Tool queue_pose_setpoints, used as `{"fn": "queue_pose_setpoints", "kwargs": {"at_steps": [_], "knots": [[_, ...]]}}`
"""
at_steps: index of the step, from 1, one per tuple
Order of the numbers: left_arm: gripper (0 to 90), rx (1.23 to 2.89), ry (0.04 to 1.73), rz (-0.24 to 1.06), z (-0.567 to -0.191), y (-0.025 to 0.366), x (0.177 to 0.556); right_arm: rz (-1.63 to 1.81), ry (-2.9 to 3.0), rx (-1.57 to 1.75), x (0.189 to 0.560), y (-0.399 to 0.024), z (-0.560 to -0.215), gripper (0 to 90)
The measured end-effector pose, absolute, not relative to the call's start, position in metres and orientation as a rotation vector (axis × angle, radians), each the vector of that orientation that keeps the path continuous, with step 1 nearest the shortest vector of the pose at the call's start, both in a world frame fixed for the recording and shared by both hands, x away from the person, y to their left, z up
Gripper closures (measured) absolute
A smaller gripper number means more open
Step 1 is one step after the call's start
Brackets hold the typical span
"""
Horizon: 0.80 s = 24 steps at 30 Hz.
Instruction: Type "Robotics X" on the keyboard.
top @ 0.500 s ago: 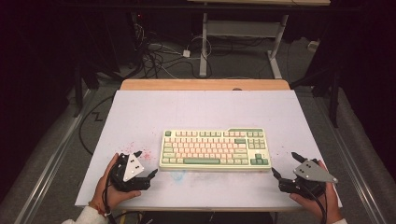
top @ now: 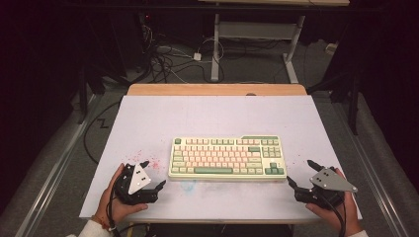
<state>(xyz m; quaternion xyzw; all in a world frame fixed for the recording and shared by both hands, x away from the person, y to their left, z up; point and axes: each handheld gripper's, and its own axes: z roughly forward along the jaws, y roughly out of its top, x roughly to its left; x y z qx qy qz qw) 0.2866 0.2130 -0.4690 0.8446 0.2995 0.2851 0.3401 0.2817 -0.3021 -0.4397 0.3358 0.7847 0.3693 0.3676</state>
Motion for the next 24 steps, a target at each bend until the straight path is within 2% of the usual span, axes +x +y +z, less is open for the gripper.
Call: {"fn": "queue_pose_setpoints", "kwargs": {"at_steps": [11,14,15,16,17,20,23,24], "knots": [[17.5,2.208,0.784,0.743,-0.47,0.211,0.288,1.097,2.063,0.844,0.293,-0.293,-0.421,40.5],[17.5,2.21,0.785,0.741,-0.47,0.21,0.288,1.058,2.108,0.831,0.299,-0.282,-0.419,53.3],[17.5,2.214,0.782,0.742,-0.47,0.21,0.288,1.058,2.108,0.831,0.299,-0.282,-0.419,53.3],[17.5,2.218,0.781,0.748,-0.47,0.21,0.289,1.047,2.134,0.817,0.303,-0.276,-0.42,60.4],[17.5,2.219,0.781,0.75,-0.47,0.21,0.289,1.047,2.134,0.817,0.303,-0.276,-0.42,60.4],[17.5,2.219,0.781,0.749,-0.47,0.21,0.289,1.049,2.183,0.791,0.31,-0.265,-0.421,73.6],[17.5,2.221,0.781,0.748,-0.47,0.21,0.289,1.056,2.205,0.79,0.314,-0.259,-0.421,78.4],[17.6,2.221,0.78,0.746,-0.471,0.21,0.289,1.057,2.23,0.775,0.319,-0.253,-0.421,82.6]]}}
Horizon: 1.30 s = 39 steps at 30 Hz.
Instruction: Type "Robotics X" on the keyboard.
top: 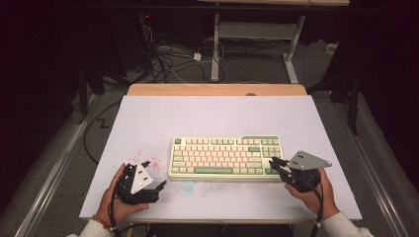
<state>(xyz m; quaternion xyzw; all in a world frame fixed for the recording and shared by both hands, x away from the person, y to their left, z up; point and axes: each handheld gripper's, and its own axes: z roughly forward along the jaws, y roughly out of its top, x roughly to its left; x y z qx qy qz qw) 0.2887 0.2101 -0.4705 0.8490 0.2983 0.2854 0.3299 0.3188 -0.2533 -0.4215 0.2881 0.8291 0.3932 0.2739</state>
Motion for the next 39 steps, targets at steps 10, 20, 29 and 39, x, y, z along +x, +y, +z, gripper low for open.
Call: {"fn": "queue_pose_setpoints", "kwargs": {"at_steps": [10,20,29,39], "knots": [[17.5,2.228,0.774,0.74,-0.471,0.21,0.288,1.039,2.311,0.764,0.336,-0.231,-0.428,90.0],[17.6,2.228,0.772,0.728,-0.472,0.209,0.288,1.003,2.364,0.754,0.347,-0.216,-0.438,90.0],[17.6,2.232,0.767,0.723,-0.472,0.208,0.289,0.96,2.398,0.763,0.354,-0.211,-0.449,90.0],[17.9,2.231,0.764,0.721,-0.471,0.207,0.288,0.939,2.403,0.766,0.357,-0.21,-0.454,90.0]]}}
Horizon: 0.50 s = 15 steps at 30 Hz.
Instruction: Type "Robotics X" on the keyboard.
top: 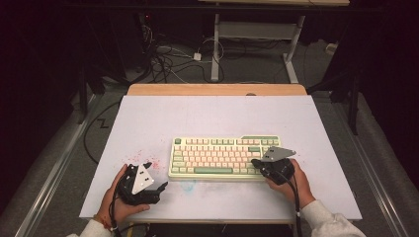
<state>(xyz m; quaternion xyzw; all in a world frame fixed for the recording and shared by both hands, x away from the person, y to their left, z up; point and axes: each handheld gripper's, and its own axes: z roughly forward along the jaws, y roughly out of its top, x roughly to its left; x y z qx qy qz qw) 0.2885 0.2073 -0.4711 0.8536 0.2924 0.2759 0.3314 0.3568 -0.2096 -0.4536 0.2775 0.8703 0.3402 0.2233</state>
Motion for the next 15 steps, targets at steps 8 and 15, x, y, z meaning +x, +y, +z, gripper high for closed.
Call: {"fn": "queue_pose_setpoints", "kwargs": {"at_steps": [8,15], "knots": [[21.5,2.175,0.79,0.687,-0.463,0.206,0.29,0.944,2.405,0.78,0.357,-0.21,-0.457,90.0],[28.8,2.145,0.825,0.617,-0.449,0.2,0.302,0.942,2.395,0.777,0.356,-0.209,-0.457,90.0]]}}
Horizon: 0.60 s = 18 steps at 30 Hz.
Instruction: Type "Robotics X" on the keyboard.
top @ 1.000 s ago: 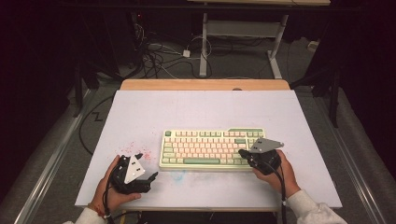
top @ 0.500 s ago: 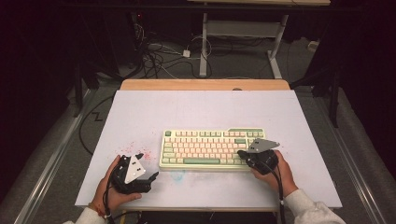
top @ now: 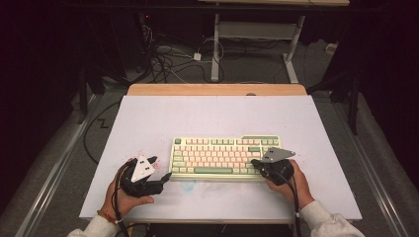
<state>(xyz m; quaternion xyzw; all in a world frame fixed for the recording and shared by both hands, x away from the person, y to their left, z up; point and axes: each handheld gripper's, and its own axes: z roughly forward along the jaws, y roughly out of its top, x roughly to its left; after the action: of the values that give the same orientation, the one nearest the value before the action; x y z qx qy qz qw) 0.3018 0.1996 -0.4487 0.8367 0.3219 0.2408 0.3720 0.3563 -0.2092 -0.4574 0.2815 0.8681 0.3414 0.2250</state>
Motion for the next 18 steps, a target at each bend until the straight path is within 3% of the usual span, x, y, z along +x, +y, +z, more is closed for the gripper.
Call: {"fn": "queue_pose_setpoints", "kwargs": {"at_steps": [6,13,14,15,18], "knots": [[42.3,2.162,0.821,0.591,-0.438,0.189,0.313,0.942,2.391,0.781,0.356,-0.209,-0.458,90.0],[71.3,2.18,0.752,0.554,-0.428,0.171,0.324,0.936,2.389,0.773,0.355,-0.209,-0.458,90.0],[71.3,2.183,0.746,0.552,-0.427,0.169,0.326,0.936,2.389,0.773,0.355,-0.209,-0.458,90.0],[78.7,2.19,0.736,0.541,-0.425,0.164,0.331,0.937,2.389,0.773,0.355,-0.209,-0.458,90.0],[85.2,2.211,0.73,0.532,-0.424,0.158,0.335,0.934,2.388,0.77,0.355,-0.209,-0.458,90.0]]}}
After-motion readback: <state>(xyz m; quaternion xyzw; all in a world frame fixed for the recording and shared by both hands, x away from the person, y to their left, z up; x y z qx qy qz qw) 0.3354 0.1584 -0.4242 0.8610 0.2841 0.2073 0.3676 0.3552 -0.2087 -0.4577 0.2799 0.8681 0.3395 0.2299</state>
